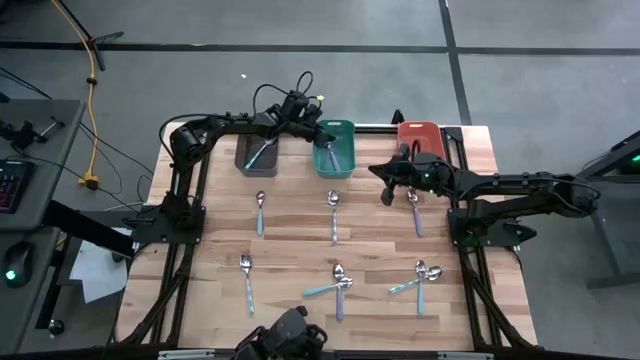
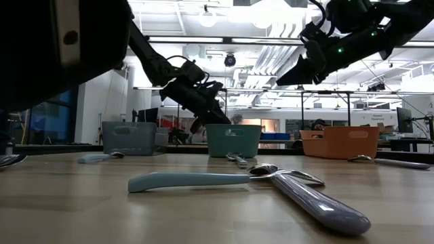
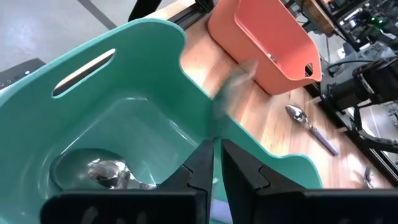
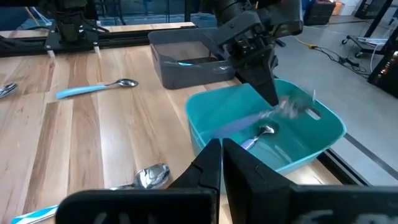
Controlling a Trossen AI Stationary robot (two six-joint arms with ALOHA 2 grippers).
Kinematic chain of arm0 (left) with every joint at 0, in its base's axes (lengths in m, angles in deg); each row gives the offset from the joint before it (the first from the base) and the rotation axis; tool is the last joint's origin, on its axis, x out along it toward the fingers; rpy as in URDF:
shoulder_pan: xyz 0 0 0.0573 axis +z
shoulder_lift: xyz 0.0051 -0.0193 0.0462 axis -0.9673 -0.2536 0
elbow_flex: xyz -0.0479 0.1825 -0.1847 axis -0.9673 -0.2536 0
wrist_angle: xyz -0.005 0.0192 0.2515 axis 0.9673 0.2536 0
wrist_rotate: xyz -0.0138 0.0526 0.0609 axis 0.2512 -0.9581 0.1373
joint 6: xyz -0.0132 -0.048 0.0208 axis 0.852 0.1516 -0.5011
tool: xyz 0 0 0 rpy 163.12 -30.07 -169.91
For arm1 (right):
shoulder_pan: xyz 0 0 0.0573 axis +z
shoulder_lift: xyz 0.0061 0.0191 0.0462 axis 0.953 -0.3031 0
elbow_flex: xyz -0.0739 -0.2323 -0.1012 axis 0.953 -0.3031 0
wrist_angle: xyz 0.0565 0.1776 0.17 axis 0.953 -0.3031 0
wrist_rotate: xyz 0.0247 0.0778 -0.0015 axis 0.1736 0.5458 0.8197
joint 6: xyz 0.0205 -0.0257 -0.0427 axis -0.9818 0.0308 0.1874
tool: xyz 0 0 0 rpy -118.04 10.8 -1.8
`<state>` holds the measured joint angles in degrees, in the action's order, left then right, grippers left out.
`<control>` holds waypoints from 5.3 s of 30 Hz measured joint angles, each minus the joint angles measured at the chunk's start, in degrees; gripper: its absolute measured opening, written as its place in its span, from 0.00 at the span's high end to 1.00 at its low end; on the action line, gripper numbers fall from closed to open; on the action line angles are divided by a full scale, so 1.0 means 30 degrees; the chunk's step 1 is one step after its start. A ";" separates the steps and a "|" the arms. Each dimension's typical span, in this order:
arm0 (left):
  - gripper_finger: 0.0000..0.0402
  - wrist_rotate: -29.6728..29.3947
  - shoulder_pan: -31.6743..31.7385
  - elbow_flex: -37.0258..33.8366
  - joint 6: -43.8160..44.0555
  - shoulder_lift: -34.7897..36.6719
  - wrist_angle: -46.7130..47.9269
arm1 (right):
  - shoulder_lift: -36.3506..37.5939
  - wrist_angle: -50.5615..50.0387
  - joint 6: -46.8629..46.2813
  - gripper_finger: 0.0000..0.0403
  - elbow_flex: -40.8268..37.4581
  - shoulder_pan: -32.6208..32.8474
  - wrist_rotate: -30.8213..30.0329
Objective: Sort silverware by color (type)
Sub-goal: Put the bottom left purple spoon into the green bin, then adjust the green bin
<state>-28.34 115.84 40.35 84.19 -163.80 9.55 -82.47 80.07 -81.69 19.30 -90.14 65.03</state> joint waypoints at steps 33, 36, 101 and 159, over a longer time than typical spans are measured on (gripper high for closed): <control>1.00 -0.4666 -0.3105 -1.0876 -0.4900 0.5947 -1.1959 | -0.0022 -0.3342 -0.3991 1.00 0.0000 0.0294 -0.2128; 1.00 -0.4843 -0.3492 -1.2532 -0.5175 0.6977 -1.2547 | -0.0029 -0.3592 -0.4050 1.00 0.0000 0.1117 -0.2503; 1.00 -0.6484 -0.7941 -1.5344 -0.6985 0.8131 -1.2511 | -0.4057 -1.1681 -0.8801 0.65 0.5872 1.1882 -0.3350; 1.00 -1.2365 -0.6519 -1.5250 -0.6917 0.8123 -1.1244 | -1.0051 -0.9051 0.1688 0.99 0.9362 -0.1422 -0.0582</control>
<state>-65.44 96.28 -5.40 63.44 -139.43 -24.18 -112.62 52.92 -76.62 47.39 -94.41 63.29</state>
